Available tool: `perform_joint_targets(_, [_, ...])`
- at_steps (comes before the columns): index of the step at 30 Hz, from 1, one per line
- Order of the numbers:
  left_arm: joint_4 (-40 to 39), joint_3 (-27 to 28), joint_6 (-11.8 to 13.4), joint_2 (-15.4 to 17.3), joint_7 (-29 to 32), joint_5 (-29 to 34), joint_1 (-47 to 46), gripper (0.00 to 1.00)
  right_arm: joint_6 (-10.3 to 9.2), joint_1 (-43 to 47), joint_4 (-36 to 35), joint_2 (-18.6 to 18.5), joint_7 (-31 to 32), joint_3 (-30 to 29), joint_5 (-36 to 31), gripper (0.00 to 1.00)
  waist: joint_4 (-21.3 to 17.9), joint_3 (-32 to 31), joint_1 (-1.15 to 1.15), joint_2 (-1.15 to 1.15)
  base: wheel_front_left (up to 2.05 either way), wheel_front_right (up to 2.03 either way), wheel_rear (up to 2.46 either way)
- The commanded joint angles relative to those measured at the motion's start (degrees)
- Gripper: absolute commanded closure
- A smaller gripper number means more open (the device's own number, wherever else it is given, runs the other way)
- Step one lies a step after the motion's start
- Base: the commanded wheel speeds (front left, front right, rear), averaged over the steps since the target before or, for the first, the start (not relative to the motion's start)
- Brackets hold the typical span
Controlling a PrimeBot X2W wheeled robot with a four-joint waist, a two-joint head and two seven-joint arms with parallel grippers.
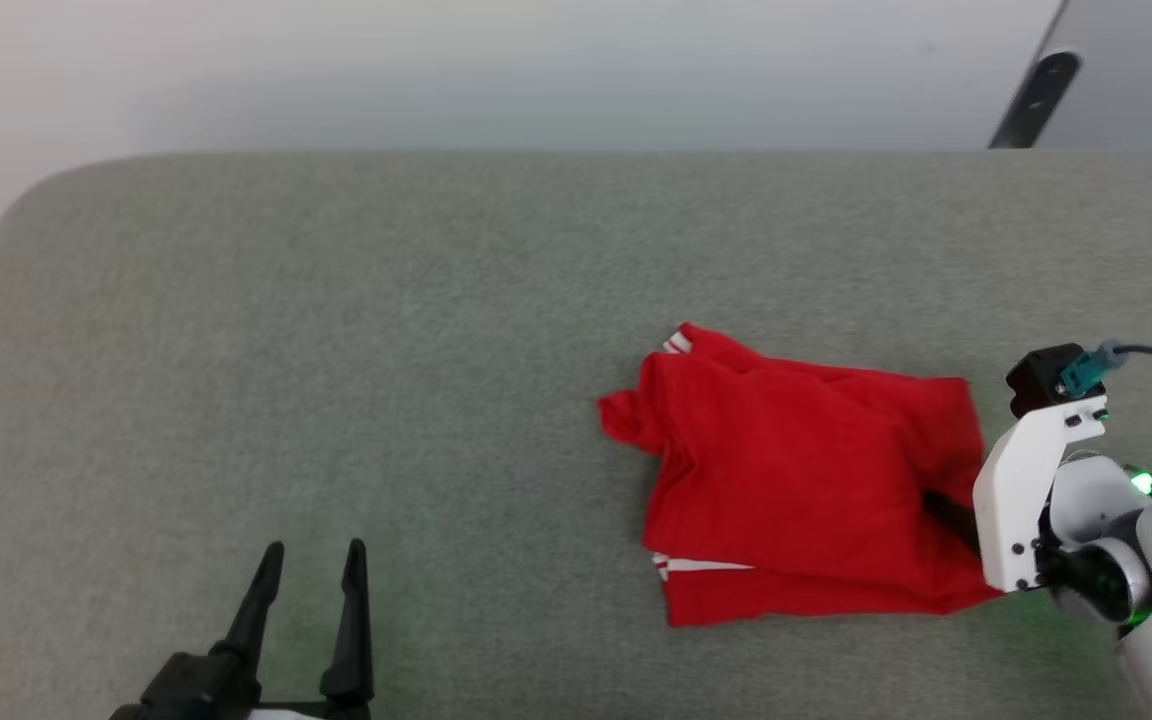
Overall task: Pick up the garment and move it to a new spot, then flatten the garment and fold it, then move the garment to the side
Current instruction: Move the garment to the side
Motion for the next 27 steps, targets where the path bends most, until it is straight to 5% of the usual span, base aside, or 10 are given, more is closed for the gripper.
perform_joint_targets(1, [0.3, 0.1, -0.3, -0.3, -0.4, -0.2, -1.0, 0.0, -0.08, -0.8, 1.5, -0.7, 1.5, 1.5, 0.4, 0.0, 2.3, 2.2, 0.0, 0.0, 0.0, 0.0, 0.0])
perform_joint_targets(5, [1.4, 0.1, -0.7, -0.6, -0.5, 0.0, -1.9, 0.0, -0.07, -1.7, 4.7, -1.2, 1.5, 3.5, 1.5, 0.0, 3.3, 2.7, 0.0, 0.0, 0.0, 0.0, 0.0])
perform_joint_targets(6, [1.4, 0.2, -0.8, -0.7, -0.5, 0.1, -2.1, 0.0, -0.07, -1.9, 5.4, -1.0, 1.1, 3.5, 1.9, 0.09, 3.4, 2.7, 0.0, 0.0, 0.0, 0.0, 0.0])
perform_joint_targets(7, [1.5, 0.3, -0.9, -0.8, -0.5, 0.1, -2.3, 0.0, -0.07, -2.0, 5.9, -0.9, 0.7, 3.8, 1.9, 0.51, 3.5, 2.8, 0.0, 0.0, 0.0, 0.0, 0.0])
perform_joint_targets(9, [1.5, 0.4, -1.1, -1.0, -0.5, 0.3, -2.7, 0.0, -0.07, -2.1, 7.0, -0.9, -0.2, 4.5, 2.1, 1.0, 3.4, 2.7, 0.0, 0.0, 0.0, 0.0, 0.0])
perform_joint_targets(18, [1.7, 0.0, -2.7, -1.1, -0.5, 1.6, -4.1, 0.0, -0.1, -2.4, 7.6, -1.2, -8.8, 1.8, 5.1, 1.0, 0.3, 1.3, 0.0, 0.0, 0.0, 0.0, 0.0])
perform_joint_targets(27, [0.9, 0.5, -3.6, -0.6, -0.5, 2.4, -4.9, 0.0, -0.09, 0.4, 5.0, -7.9, -12.3, -5.8, 7.1, 1.0, -6.3, 1.5, 0.0, 0.0, 0.0, 0.0, 0.0])
